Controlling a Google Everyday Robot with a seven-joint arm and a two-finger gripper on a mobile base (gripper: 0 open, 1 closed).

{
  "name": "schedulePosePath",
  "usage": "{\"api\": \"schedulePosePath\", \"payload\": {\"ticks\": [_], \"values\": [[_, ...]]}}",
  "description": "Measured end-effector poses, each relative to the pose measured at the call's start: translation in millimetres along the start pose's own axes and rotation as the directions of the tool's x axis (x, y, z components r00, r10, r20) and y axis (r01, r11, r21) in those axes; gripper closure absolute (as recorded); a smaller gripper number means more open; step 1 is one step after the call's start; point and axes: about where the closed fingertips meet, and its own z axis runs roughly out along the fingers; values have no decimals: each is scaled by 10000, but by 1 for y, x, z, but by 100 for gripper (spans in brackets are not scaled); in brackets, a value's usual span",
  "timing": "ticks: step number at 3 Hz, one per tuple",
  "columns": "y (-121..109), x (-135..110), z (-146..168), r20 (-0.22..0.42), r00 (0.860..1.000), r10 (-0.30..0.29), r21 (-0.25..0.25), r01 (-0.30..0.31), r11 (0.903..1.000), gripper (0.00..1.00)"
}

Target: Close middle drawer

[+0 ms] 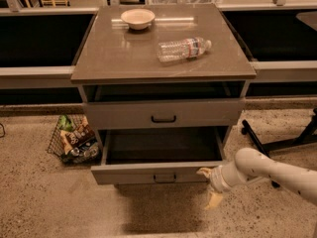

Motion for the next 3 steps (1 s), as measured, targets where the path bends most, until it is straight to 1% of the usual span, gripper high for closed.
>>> {"api": "schedulePosePath", "payload": {"ticks": [1, 2, 3], "values": [[-38, -3, -12, 59, 9983, -585, 682, 580, 9960, 41], [-69, 0, -21, -224, 9978, -630, 1360, 654, 9885, 65], [-88, 8, -21, -352, 9987, -365, 1614, 417, 9860, 63]]}}
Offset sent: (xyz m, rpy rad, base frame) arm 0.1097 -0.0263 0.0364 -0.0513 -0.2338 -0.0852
